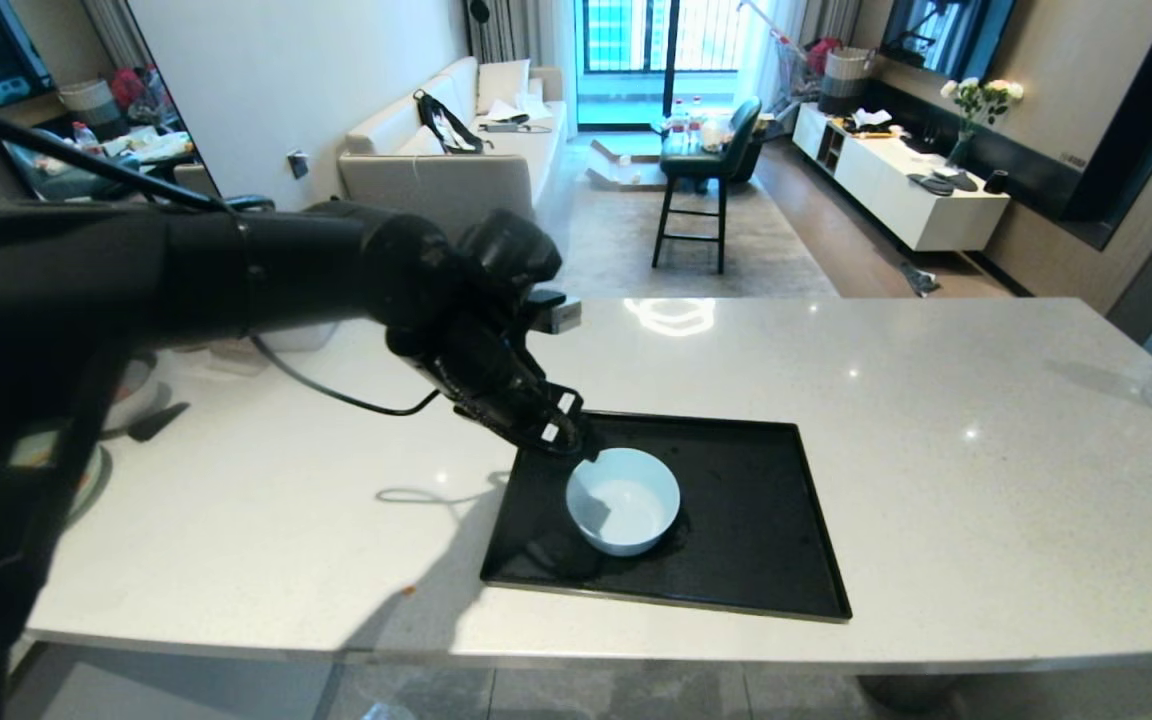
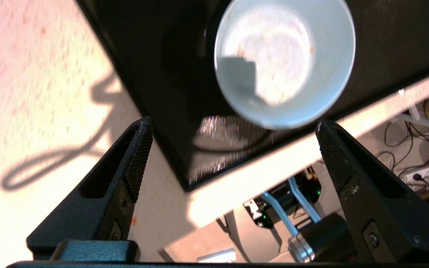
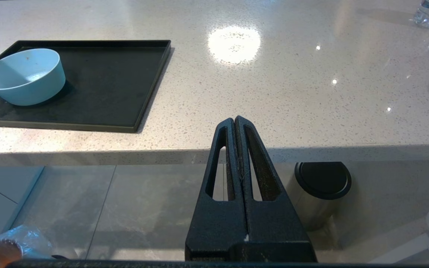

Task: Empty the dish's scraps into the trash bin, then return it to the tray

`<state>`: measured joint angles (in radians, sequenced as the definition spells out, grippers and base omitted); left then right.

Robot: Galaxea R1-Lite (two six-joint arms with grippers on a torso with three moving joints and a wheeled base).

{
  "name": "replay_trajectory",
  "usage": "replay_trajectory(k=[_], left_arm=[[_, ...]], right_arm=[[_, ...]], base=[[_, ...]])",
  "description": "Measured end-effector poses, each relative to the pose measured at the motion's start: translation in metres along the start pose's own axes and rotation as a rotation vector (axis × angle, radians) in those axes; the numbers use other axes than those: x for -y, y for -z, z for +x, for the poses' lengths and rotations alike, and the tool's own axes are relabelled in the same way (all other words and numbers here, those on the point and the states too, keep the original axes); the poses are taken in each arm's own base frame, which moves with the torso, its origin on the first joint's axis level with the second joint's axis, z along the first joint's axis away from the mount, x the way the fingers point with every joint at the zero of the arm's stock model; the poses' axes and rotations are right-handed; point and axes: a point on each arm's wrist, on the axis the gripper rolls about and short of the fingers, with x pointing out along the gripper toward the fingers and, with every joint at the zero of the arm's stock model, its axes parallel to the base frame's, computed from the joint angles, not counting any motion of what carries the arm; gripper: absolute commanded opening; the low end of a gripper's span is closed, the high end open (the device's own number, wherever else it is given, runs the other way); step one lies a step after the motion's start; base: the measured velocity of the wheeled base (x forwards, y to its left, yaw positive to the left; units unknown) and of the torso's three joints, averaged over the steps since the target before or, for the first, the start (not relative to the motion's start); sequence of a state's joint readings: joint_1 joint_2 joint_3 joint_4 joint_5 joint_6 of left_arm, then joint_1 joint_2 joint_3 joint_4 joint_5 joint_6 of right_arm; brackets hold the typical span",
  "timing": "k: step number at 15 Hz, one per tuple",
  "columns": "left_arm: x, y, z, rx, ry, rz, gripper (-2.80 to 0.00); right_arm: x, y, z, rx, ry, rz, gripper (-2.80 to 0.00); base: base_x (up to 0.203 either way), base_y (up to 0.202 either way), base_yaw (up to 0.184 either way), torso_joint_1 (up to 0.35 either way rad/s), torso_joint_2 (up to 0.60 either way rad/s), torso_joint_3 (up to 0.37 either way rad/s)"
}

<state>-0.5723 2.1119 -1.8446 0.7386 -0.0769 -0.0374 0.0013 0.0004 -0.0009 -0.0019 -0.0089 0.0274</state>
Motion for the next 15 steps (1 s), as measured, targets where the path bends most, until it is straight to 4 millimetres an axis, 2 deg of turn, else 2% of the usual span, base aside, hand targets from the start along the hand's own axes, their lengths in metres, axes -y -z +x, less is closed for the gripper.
replay_trajectory(k=[2,3,8,15], left_arm=[[0.000,0.013,-0.017,-0.012,-0.001,-0.015,0.00],[0.001,0.021,-0.026,-0.017,0.000,-0.024,-2.80],[0.004,0.049,-0.063,-0.005,0.004,-0.031,-2.80],[-0.014,0.087,-0.099,0.058,-0.027,-0.085,-2.80]], right_arm=[[0.000,0.000,0.000,0.000,0.000,0.000,-2.80],[0.000,0.000,0.000,0.000,0.000,0.000,-2.80],[0.000,0.000,0.000,0.000,0.000,0.000,-2.80],[0.000,0.000,0.000,0.000,0.000,0.000,-2.80]], base=[[0.000,0.000,0.000,0.000,0.00,0.000],[0.000,0.000,0.000,0.000,0.00,0.000],[0.000,0.000,0.000,0.000,0.00,0.000],[0.000,0.000,0.000,0.000,0.00,0.000]])
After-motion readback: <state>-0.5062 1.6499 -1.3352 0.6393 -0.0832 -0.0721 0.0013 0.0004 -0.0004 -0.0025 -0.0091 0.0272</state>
